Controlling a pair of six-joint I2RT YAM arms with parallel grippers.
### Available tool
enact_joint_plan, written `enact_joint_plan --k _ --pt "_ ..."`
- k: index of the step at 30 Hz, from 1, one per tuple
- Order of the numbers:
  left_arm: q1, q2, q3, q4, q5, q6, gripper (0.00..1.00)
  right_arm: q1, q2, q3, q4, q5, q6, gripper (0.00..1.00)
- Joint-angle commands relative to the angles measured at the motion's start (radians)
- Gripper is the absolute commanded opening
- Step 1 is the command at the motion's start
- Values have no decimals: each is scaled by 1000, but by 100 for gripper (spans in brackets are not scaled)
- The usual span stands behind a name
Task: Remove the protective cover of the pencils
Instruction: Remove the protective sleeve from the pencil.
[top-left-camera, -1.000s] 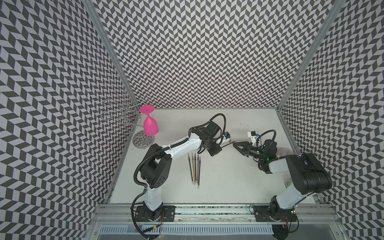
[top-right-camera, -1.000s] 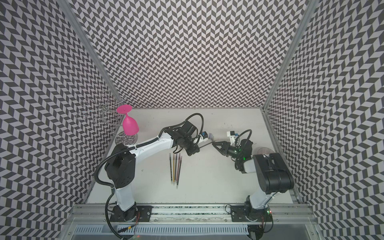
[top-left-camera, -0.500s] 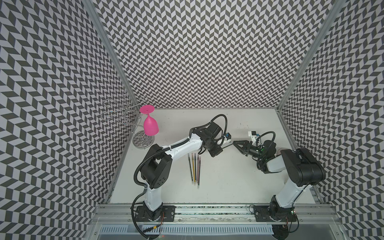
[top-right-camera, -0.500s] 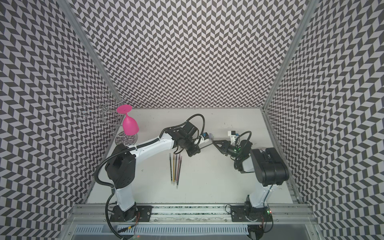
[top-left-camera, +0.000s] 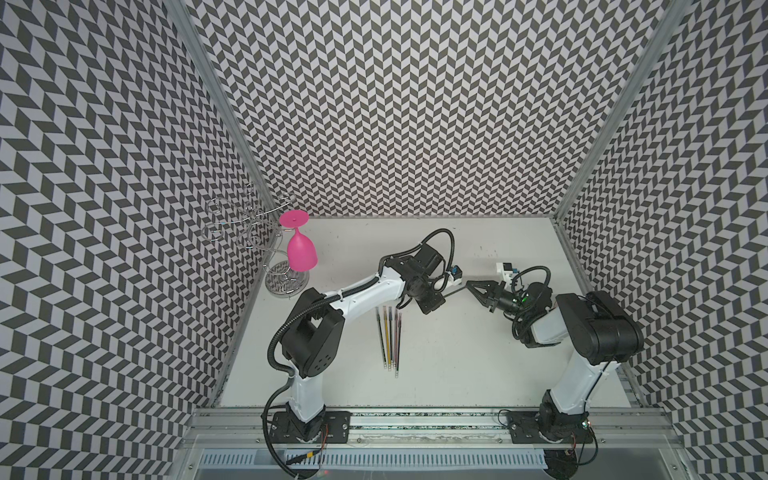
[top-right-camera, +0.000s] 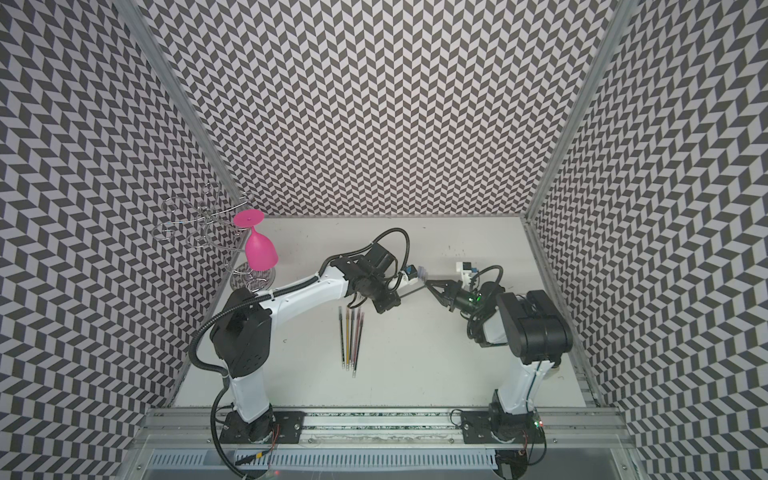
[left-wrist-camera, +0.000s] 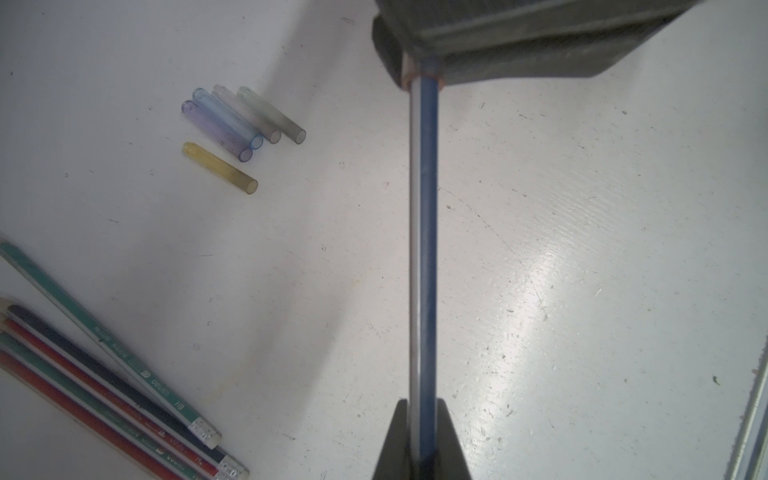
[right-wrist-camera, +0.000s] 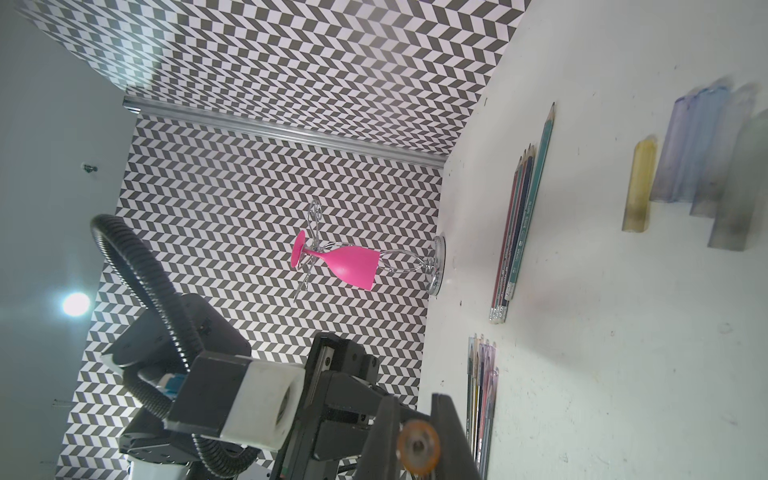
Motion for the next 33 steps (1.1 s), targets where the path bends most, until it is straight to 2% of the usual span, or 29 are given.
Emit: enact_joint_plan --k 1,10,12,17,21,27,33 --pt "-5 -28 -7 -19 -7 13 0 -15 20 28 42 12 -12 0" --pt "-1 -19 -4 -26 -8 13 0 -72 4 82 -72 4 -64 0" --pt "0 -15 -2 -28 -8 13 0 -81 -19 101 -161 8 -119 0" --pt "2 -11 -1 -29 -9 11 0 -91 -124 175 -526 77 -360 0" --pt "2 -9 -2 -29 -6 11 0 -112 -191 218 -691 134 -464 0" --pt "2 -10 -1 -28 -5 10 0 -143 -178 214 -625 106 -390 0" --pt "3 -15 -4 -19 -1 7 0 -155 -118 171 -401 50 -235 0"
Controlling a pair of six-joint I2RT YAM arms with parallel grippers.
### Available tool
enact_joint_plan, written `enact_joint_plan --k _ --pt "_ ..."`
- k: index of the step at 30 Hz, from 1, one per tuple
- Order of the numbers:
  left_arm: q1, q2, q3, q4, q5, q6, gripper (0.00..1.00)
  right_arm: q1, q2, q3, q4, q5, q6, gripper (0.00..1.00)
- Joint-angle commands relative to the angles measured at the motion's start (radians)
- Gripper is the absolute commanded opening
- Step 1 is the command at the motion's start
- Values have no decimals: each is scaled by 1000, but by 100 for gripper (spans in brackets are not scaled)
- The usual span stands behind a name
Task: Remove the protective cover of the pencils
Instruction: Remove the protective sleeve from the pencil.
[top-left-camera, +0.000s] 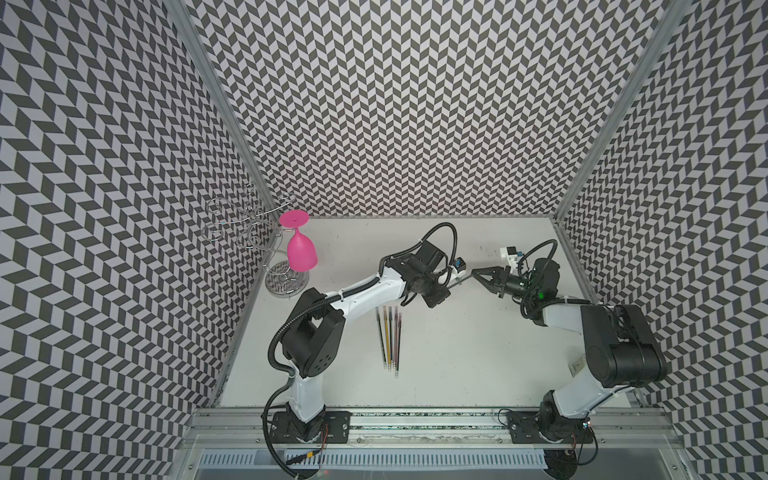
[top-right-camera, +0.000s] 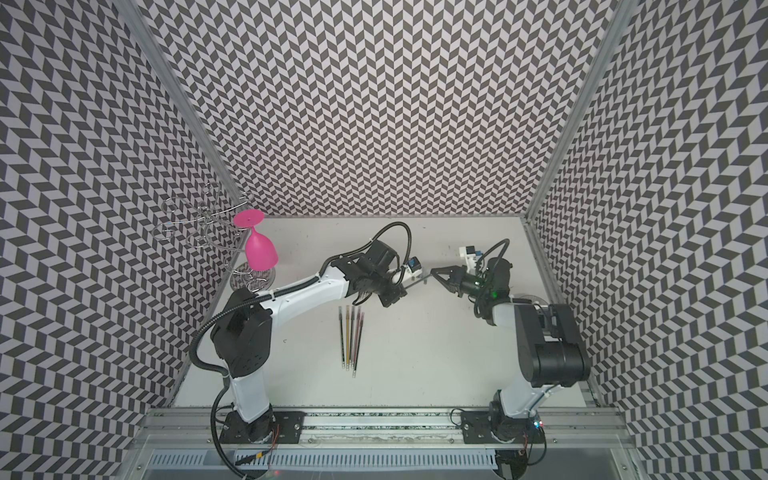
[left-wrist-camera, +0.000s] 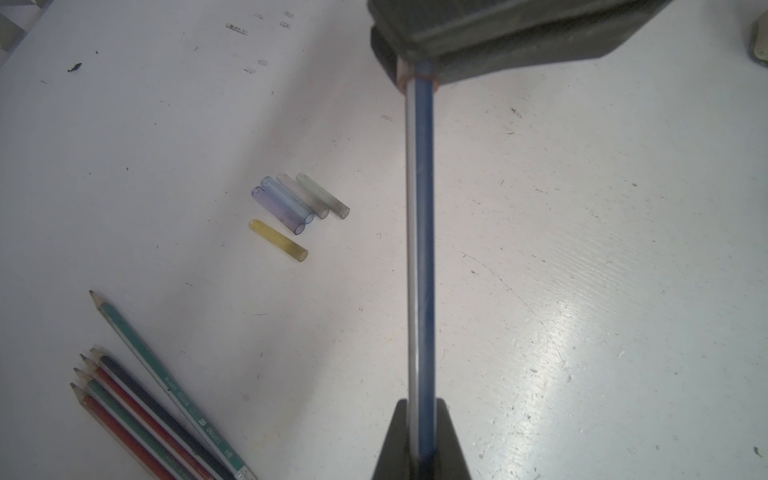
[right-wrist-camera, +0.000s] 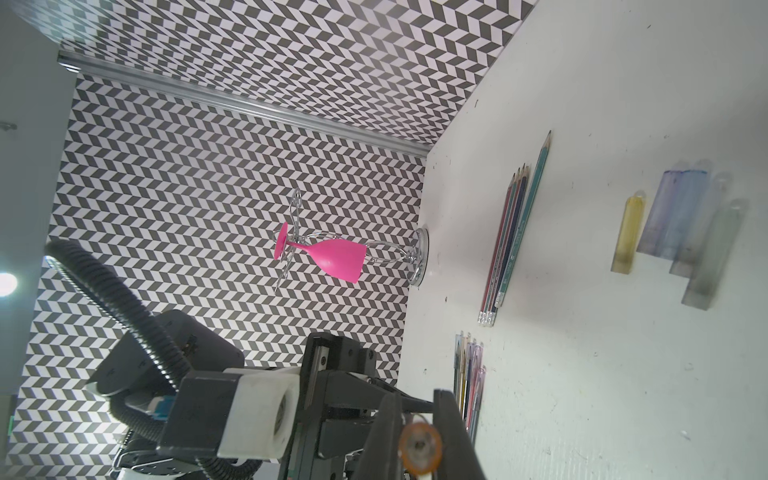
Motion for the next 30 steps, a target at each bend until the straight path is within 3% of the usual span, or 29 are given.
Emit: enact_joint_plan --k 1,3,8,11,14,18,21,25,30 --pt "0 -15 -4 -140 24 18 0 -75 55 -26 195 147 64 0" --pt "1 -15 -4 -139 25 17 0 -78 68 -24 181 151 58 0" --pt "4 -14 -3 -137 26 17 0 -76 -26 50 -251 300 -242 0" --pt "5 -9 0 -138 28 16 0 -75 -71 46 -233 296 -251 0" --pt "8 -4 4 -140 30 15 0 -89 -93 59 -351 386 -278 0" --pt "8 -8 -3 -137 30 14 0 -125 -94 -19 -154 316 -167 0" --pt "9 -4 3 -139 34 16 0 -123 -60 14 -152 273 -151 0" --pt "9 -9 1 -136 61 24 0 -198 -39 1 11 242 -6 0" --pt "8 -27 -6 -124 90 37 0 -208 -30 106 -79 220 -26 0"
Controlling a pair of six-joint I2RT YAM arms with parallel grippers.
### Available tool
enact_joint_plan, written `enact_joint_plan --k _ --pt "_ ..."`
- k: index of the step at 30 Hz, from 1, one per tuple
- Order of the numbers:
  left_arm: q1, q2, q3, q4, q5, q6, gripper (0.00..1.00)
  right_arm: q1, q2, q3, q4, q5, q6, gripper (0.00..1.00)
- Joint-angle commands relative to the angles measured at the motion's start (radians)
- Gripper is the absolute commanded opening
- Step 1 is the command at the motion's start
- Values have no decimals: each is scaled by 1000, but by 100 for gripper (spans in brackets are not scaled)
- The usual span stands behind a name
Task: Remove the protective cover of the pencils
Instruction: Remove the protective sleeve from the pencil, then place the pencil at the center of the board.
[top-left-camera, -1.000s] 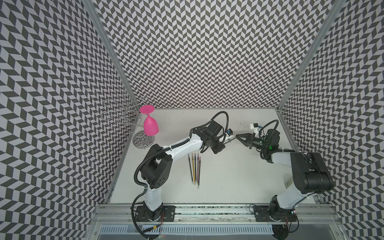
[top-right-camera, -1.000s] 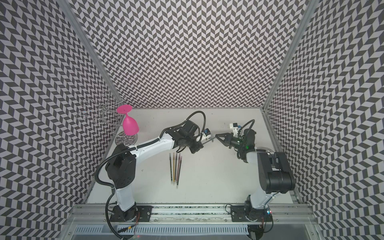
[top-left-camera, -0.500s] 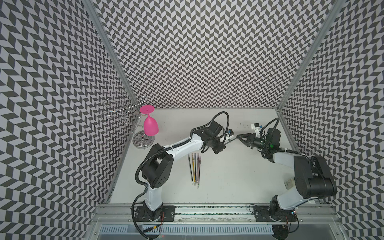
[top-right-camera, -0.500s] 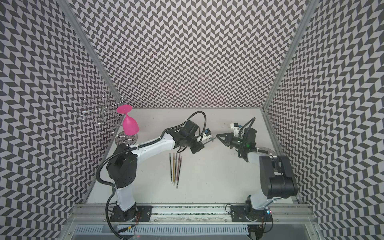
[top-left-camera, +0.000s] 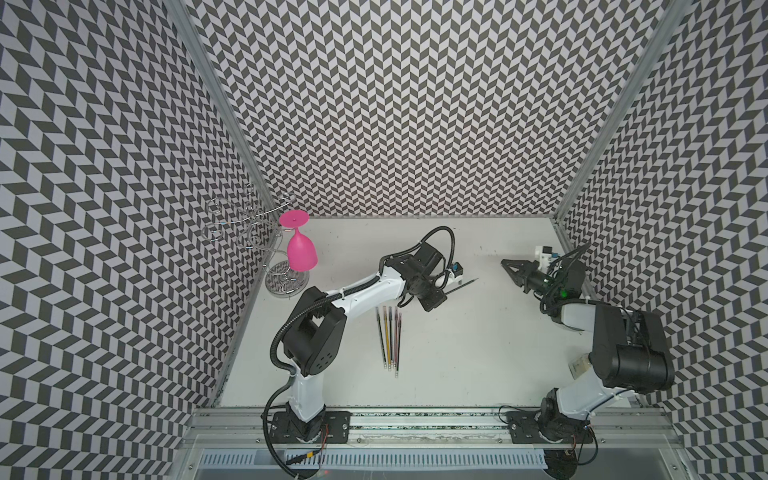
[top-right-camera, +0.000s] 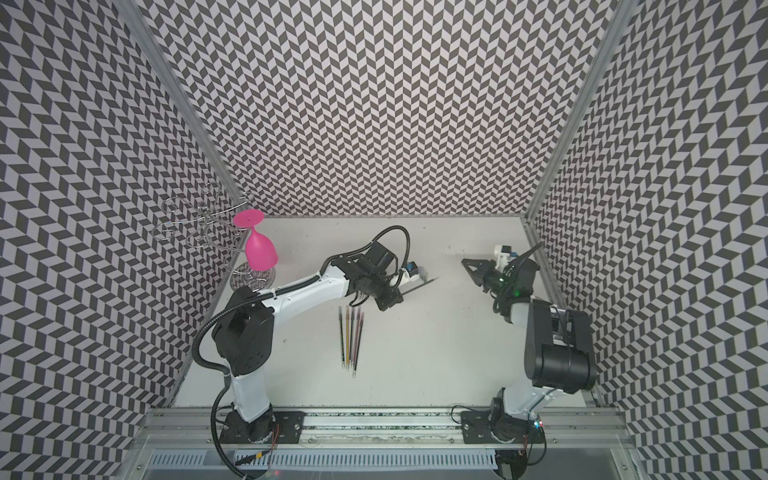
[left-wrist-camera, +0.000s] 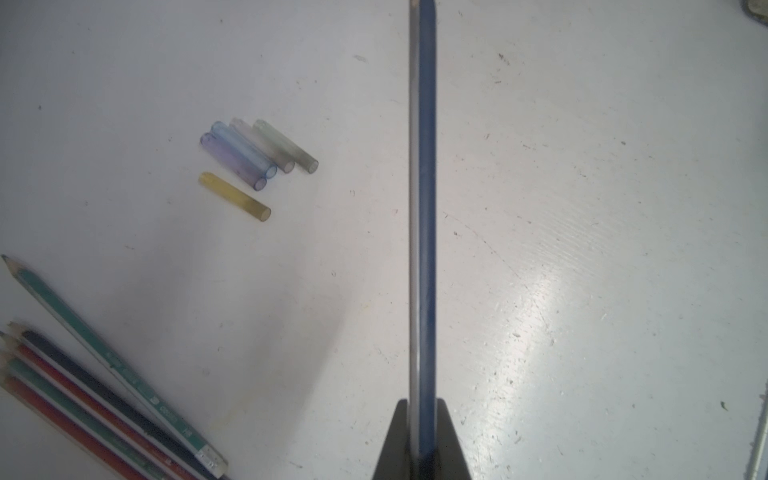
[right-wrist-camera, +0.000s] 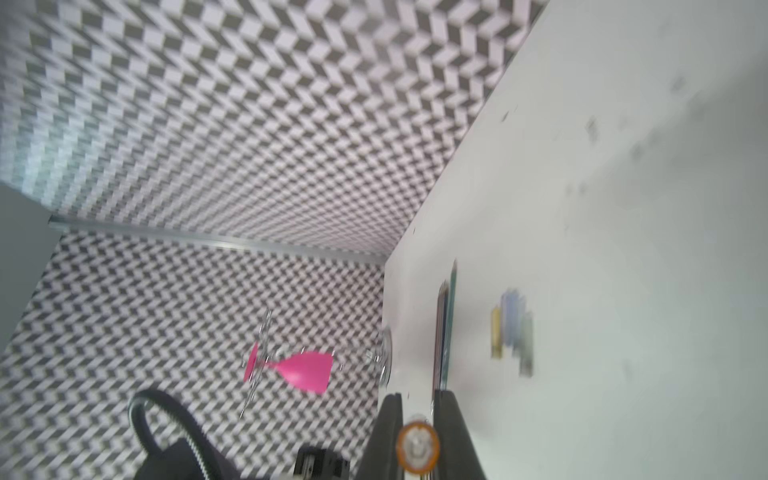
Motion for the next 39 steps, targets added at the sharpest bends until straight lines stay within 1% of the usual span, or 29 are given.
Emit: enact_joint_plan --k 1,3,6,10,13,16,19,22,26,30,36,39 --pt "-1 -45 -13 -41 41 25 0 5 -2 67 31 56 4 0" --pt "12 -46 -16 -30 39 4 0 6 -14 87 -19 68 -27 0" --pt "63 -49 -12 -2 58 -51 0 40 -52 105 -166 117 -149 0" --pt "174 -86 -36 99 114 -153 0 125 -80 138 -363 229 -343 0" --pt "271 -103 -82 198 129 -260 0 182 -44 194 -473 288 -443 0" --pt "356 -56 -78 229 130 -358 0 222 11 246 -549 321 -503 0" --pt "408 30 -26 170 101 -392 0 243 48 263 -578 341 -533 0" --pt "435 93 7 122 97 -397 0 251 74 264 -585 356 -549 0" --pt "447 146 29 77 98 -399 0 257 98 271 -589 349 -558 0" --pt "449 171 27 59 98 -397 0 259 103 271 -590 346 -562 0" --pt "449 207 35 45 99 -395 4 259 103 270 -588 346 -563 0" --pt "449 219 38 41 115 -397 4 259 101 268 -588 349 -566 0"
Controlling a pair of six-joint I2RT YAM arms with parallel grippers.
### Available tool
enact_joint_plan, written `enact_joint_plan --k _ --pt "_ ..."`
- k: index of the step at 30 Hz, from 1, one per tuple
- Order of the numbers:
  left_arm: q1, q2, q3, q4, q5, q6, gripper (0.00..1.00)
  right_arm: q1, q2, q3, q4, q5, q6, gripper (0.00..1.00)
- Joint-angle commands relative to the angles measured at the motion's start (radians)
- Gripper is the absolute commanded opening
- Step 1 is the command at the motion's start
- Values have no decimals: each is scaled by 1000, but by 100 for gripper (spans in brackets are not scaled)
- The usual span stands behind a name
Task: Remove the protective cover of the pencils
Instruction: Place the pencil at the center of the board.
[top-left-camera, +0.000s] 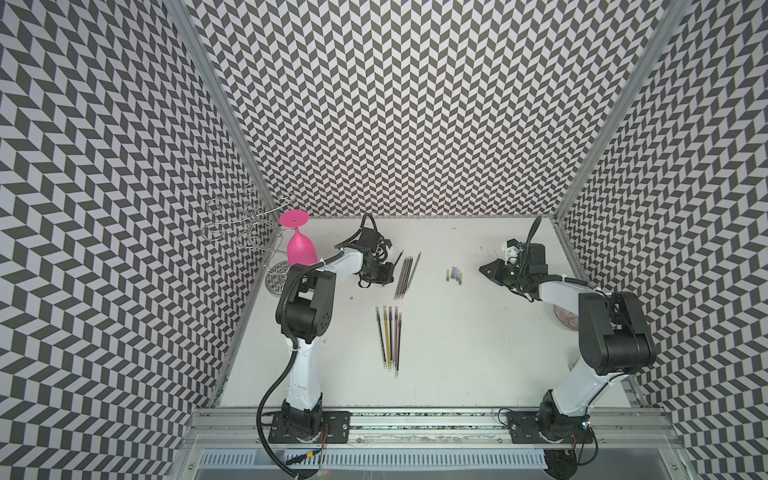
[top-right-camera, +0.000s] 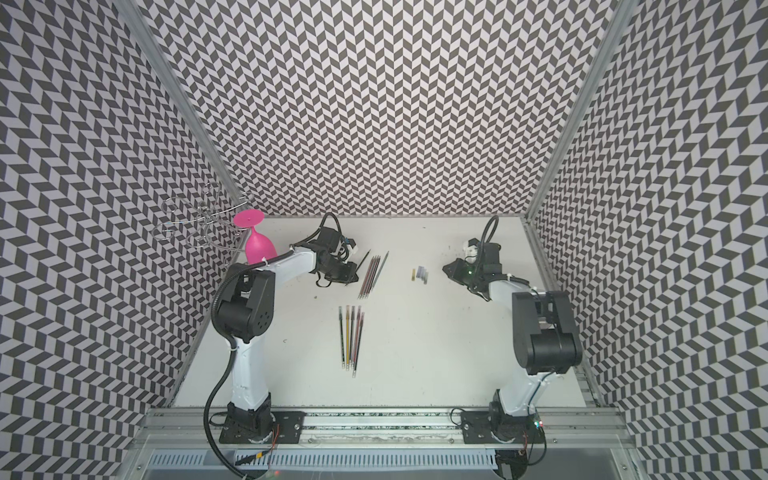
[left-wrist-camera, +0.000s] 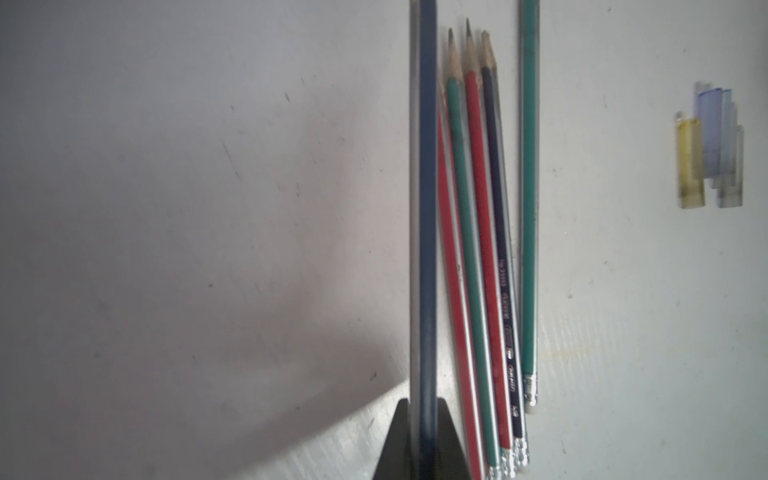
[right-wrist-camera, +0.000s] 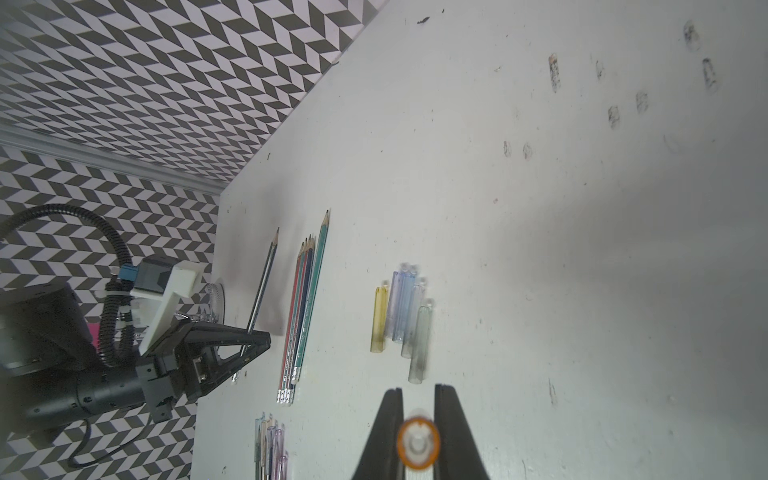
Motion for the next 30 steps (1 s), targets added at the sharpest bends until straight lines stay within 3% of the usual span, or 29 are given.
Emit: enact_joint_plan --k 1,23,30 --pt "3 19 24 -24 22 -6 4 8 2 14 22 12 -19 0" --pt "-5 8 3 -22 69 11 13 8 -2 8 27 28 -21 0" --pt "-22 -9 -3 -19 84 29 20 9 20 18 3 52 -33 0"
